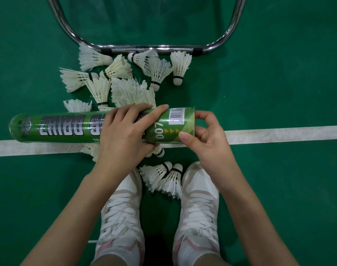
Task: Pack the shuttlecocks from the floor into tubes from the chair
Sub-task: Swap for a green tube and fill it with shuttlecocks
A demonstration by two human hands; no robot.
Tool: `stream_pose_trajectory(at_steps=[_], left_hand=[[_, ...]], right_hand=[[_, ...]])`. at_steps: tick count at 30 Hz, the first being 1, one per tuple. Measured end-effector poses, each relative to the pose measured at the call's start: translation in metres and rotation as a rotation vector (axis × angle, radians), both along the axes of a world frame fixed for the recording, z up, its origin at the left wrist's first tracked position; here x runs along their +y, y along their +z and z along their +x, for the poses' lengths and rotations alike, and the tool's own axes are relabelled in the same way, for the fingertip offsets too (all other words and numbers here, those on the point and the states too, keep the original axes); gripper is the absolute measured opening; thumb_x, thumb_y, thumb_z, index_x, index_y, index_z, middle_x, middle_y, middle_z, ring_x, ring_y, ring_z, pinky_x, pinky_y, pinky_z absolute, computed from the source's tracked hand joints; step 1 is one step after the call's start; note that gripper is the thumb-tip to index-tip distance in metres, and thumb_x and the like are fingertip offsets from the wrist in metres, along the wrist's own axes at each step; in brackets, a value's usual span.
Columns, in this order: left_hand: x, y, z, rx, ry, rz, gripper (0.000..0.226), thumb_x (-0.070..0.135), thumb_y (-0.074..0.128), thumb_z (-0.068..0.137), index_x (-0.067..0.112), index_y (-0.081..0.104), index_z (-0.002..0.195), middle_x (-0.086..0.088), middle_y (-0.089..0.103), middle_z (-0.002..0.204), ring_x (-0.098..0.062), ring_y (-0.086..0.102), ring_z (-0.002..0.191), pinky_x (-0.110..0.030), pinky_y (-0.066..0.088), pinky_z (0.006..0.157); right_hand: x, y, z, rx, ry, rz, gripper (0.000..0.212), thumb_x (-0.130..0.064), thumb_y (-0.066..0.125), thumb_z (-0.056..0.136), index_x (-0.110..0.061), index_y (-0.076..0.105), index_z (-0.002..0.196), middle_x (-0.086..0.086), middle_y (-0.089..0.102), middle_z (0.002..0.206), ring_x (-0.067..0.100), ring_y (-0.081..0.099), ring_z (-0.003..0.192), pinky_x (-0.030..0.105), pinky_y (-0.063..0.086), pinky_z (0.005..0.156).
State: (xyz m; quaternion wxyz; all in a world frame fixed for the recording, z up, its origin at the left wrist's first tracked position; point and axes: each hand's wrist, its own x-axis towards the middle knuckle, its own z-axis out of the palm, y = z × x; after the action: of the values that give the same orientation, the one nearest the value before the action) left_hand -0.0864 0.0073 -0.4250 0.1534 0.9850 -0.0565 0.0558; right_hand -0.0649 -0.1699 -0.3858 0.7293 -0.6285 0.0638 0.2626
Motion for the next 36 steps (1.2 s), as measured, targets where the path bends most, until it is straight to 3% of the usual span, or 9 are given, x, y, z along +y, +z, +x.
stream_pose_trajectory(at_steps=[3, 9, 13, 17, 22, 28, 32, 36], left_hand=[[0.000, 0.000, -0.001, -0.005, 0.003, 0.004, 0.079, 0.030, 0.081, 0.063, 0.030, 0.047, 0.135, -0.004, 0.059, 0.118, -0.030, 0.053, 0.106, -0.039, 0.030, 0.090], [0.004, 0.000, -0.002, 0.003, 0.010, -0.006, 0.078, 0.034, 0.080, 0.065, 0.031, 0.046, 0.135, -0.004, 0.059, 0.118, -0.030, 0.053, 0.106, -0.039, 0.030, 0.090], [0.011, -0.002, -0.001, 0.004, 0.024, -0.017, 0.073, 0.039, 0.070, 0.067, 0.033, 0.044, 0.136, -0.003, 0.058, 0.119, -0.029, 0.053, 0.106, -0.040, 0.031, 0.091], [0.022, -0.005, -0.002, 0.020, 0.042, -0.024, 0.077, 0.032, 0.079, 0.065, 0.031, 0.046, 0.134, -0.005, 0.058, 0.119, -0.030, 0.054, 0.106, -0.041, 0.033, 0.091], [0.033, -0.006, -0.006, 0.025, 0.058, -0.043, 0.068, 0.040, 0.067, 0.069, 0.030, 0.048, 0.134, -0.006, 0.059, 0.119, -0.028, 0.053, 0.107, -0.039, 0.032, 0.091], [0.049, -0.011, -0.011, 0.065, 0.099, -0.023, 0.078, 0.030, 0.082, 0.064, 0.029, 0.047, 0.134, -0.006, 0.058, 0.122, -0.031, 0.051, 0.109, -0.043, 0.032, 0.092], [0.058, -0.014, -0.012, 0.081, 0.123, -0.024, 0.078, 0.030, 0.082, 0.064, 0.029, 0.047, 0.134, -0.005, 0.057, 0.122, -0.030, 0.050, 0.110, -0.043, 0.032, 0.093], [0.062, -0.015, -0.013, 0.088, 0.135, -0.019, 0.081, 0.027, 0.083, 0.062, 0.029, 0.047, 0.134, -0.004, 0.057, 0.123, -0.029, 0.050, 0.110, -0.042, 0.031, 0.094]], right_hand=[[0.000, 0.001, 0.000, 0.010, 0.028, 0.024, 0.029, 0.007, 0.048, 0.090, -0.012, 0.038, 0.109, 0.009, 0.068, 0.093, 0.008, 0.067, 0.083, 0.014, 0.051, 0.073], [0.004, -0.002, 0.005, 0.007, 0.102, 0.015, 0.031, 0.006, 0.045, 0.092, -0.021, 0.036, 0.106, 0.011, 0.065, 0.101, 0.016, 0.064, 0.092, 0.020, 0.052, 0.086], [0.008, -0.005, 0.007, 0.000, 0.130, 0.011, 0.031, 0.004, 0.046, 0.093, -0.021, 0.037, 0.108, 0.007, 0.067, 0.096, 0.012, 0.065, 0.090, 0.019, 0.051, 0.085], [0.007, -0.005, 0.009, -0.030, 0.152, -0.012, 0.026, 0.002, 0.051, 0.091, -0.014, 0.044, 0.110, 0.003, 0.069, 0.091, 0.005, 0.066, 0.084, 0.014, 0.050, 0.077], [0.004, -0.011, 0.025, -0.132, 0.129, -0.105, 0.012, -0.005, 0.053, 0.091, -0.015, 0.056, 0.097, 0.009, 0.066, 0.093, 0.009, 0.064, 0.081, 0.018, 0.050, 0.076], [0.022, -0.036, 0.058, -0.270, 0.176, -0.300, 0.013, -0.005, 0.055, 0.091, -0.017, 0.056, 0.096, 0.010, 0.067, 0.096, 0.015, 0.065, 0.089, 0.023, 0.052, 0.085], [0.040, -0.051, 0.076, -0.337, 0.249, -0.364, 0.019, -0.006, 0.056, 0.090, -0.021, 0.058, 0.101, 0.000, 0.064, 0.099, 0.012, 0.061, 0.095, 0.014, 0.049, 0.081], [0.052, -0.061, 0.087, -0.412, 0.302, -0.415, 0.028, -0.007, 0.056, 0.090, -0.023, 0.059, 0.112, -0.002, 0.057, 0.114, 0.008, 0.056, 0.098, 0.009, 0.045, 0.082]])
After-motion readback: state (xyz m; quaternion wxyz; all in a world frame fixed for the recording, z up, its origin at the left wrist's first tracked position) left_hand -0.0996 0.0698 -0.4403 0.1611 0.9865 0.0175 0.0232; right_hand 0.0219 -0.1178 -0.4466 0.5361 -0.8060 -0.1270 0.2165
